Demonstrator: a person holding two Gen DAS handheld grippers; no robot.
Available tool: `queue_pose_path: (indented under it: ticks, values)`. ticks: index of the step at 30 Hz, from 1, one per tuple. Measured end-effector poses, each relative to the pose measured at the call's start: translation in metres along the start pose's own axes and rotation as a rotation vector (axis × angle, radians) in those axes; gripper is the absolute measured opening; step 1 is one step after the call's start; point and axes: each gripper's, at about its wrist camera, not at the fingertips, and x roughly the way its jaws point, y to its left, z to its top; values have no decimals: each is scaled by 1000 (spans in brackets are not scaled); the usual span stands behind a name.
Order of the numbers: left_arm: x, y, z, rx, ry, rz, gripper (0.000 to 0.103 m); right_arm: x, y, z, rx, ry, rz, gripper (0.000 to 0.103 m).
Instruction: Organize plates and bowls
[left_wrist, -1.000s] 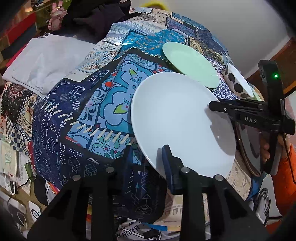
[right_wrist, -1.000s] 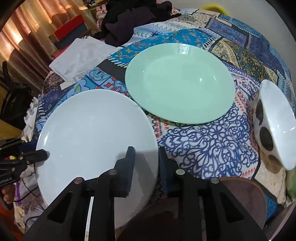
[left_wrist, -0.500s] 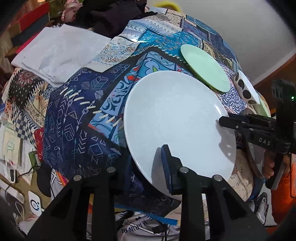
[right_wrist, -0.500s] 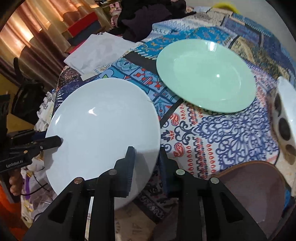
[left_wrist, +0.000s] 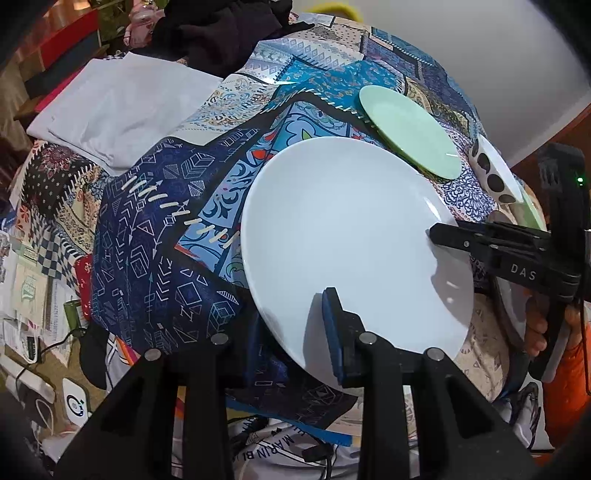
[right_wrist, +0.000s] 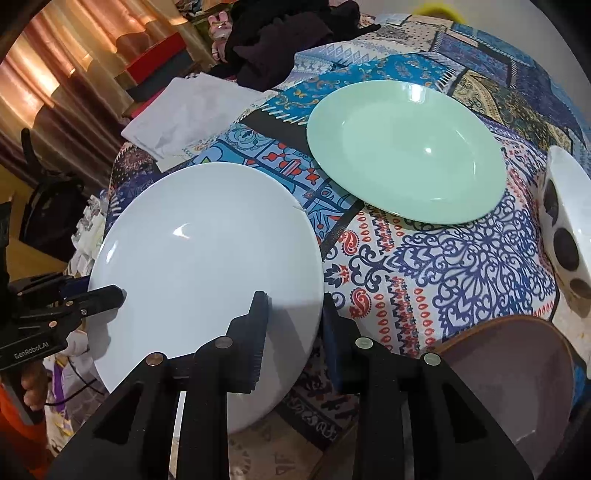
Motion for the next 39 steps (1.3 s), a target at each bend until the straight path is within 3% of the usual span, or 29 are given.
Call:
queue_pose_path:
  ticks: [14, 28, 39]
  values:
    - [-20, -20, 5, 40, -68, -7, 32, -43, -9, -15, 43, -108, -19, 24]
    - [-46, -74, 19, 147, -150, -50, 32, -101, -33, -42, 110, -225, -78, 24]
    - [-49, -121, 23, 238, -150, -90, 32, -131, -59, -73, 194, -275, -114, 24]
